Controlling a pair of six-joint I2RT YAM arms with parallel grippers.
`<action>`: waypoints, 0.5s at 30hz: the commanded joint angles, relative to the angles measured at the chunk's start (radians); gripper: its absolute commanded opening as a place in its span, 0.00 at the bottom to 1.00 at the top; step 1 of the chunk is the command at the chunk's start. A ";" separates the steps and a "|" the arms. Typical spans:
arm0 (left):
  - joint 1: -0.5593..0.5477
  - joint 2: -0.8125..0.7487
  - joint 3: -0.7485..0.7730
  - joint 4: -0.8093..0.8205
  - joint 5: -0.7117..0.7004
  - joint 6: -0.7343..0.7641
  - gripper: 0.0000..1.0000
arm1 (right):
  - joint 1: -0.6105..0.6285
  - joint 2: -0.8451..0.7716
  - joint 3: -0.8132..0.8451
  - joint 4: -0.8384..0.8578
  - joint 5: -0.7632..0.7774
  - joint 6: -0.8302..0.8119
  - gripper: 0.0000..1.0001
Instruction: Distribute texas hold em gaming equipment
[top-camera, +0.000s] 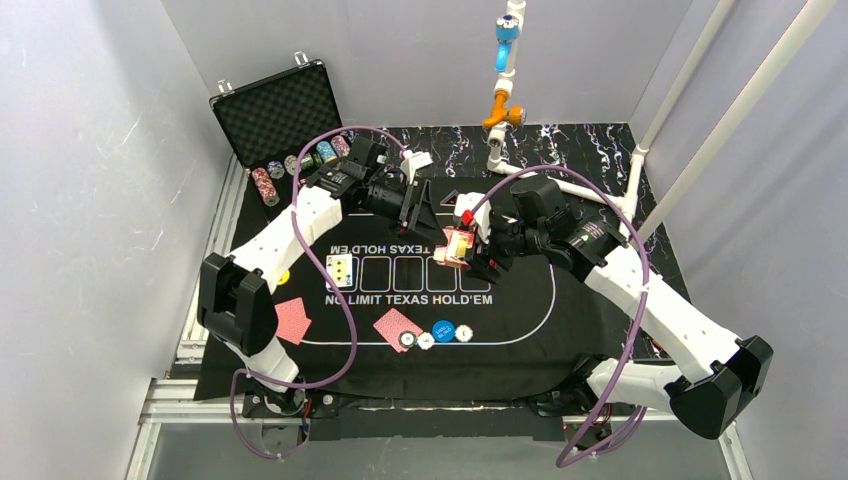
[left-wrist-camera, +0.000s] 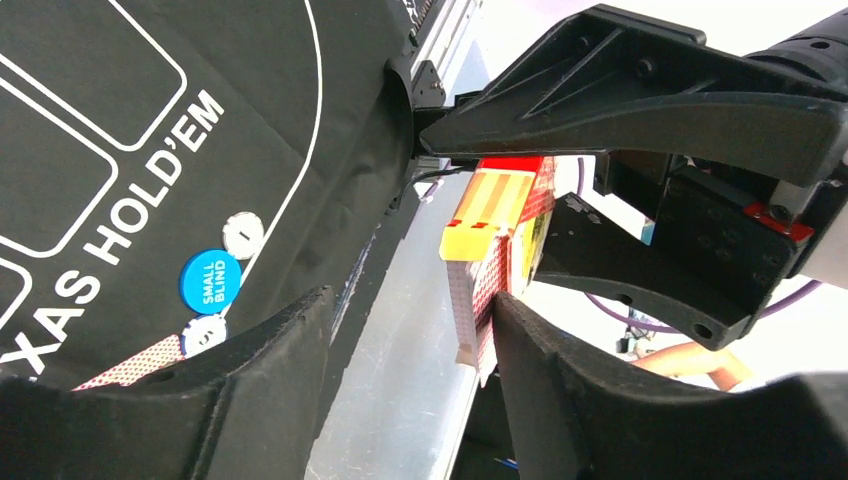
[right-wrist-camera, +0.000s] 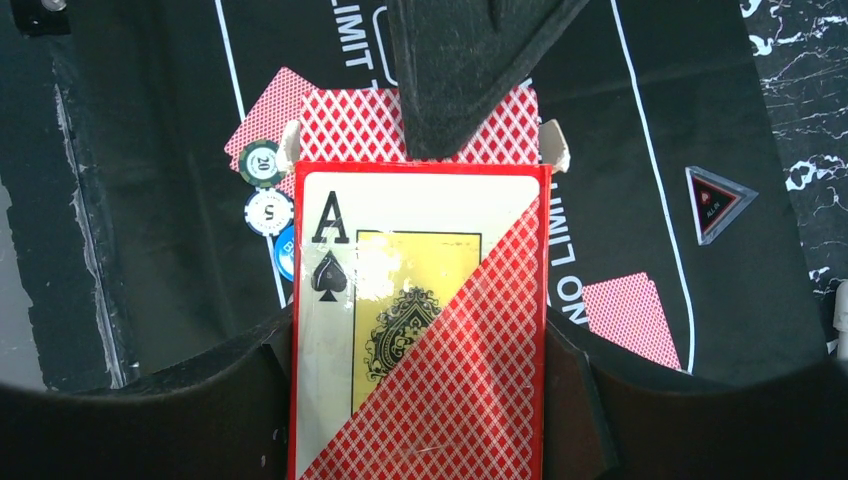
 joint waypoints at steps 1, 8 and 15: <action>0.030 -0.042 -0.008 -0.027 0.019 0.015 0.53 | 0.005 -0.027 0.056 0.058 -0.025 0.008 0.01; 0.058 -0.099 -0.011 0.000 0.054 0.034 0.47 | 0.005 -0.027 0.047 0.060 -0.026 0.007 0.01; 0.029 -0.143 -0.077 0.112 0.079 -0.051 0.70 | 0.005 -0.017 0.044 0.085 -0.017 0.027 0.01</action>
